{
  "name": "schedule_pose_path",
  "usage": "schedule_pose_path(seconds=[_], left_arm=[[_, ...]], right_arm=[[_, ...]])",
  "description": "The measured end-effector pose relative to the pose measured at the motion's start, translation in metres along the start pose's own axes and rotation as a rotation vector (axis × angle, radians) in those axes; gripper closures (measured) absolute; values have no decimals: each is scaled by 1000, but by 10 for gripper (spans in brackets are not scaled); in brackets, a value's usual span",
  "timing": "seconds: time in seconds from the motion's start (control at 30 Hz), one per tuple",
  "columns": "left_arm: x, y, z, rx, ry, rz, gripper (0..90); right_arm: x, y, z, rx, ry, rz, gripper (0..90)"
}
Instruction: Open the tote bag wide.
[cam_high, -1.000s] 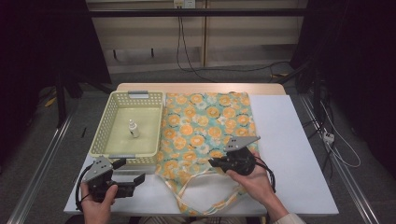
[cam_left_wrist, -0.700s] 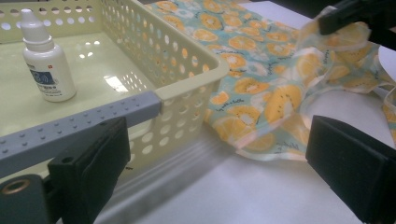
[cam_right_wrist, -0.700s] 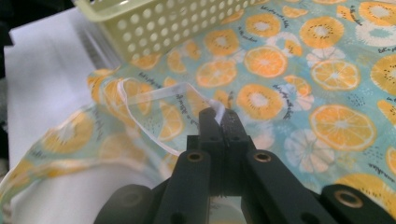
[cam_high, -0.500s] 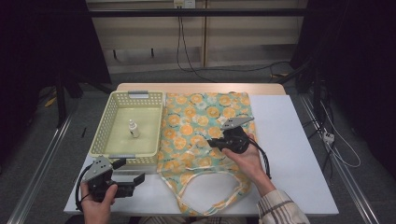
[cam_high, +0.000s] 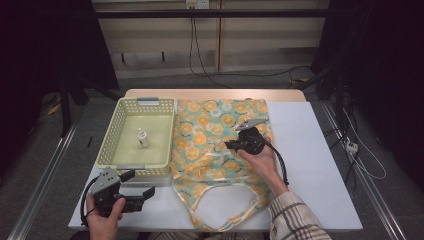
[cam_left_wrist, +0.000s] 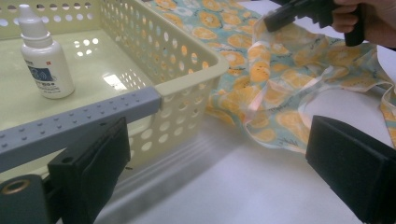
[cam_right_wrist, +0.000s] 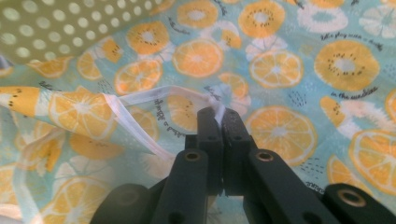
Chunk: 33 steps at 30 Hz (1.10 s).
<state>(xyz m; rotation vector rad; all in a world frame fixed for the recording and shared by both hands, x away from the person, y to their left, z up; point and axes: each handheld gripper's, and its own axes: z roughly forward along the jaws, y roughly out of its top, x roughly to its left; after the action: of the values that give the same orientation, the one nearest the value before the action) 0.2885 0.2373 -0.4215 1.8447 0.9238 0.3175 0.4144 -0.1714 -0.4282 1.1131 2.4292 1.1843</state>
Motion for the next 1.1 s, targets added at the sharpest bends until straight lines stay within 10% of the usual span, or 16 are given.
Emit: schedule_pose_path(seconds=[0.7,1.1], left_arm=[[1,-1,-3,-6,8,-6,62],[1,-1,-4,-5,10,-5,62]], right_arm=[[5,-14,-27,6,-44,39,217],[42,-35,-36,80,48,-65,203]])
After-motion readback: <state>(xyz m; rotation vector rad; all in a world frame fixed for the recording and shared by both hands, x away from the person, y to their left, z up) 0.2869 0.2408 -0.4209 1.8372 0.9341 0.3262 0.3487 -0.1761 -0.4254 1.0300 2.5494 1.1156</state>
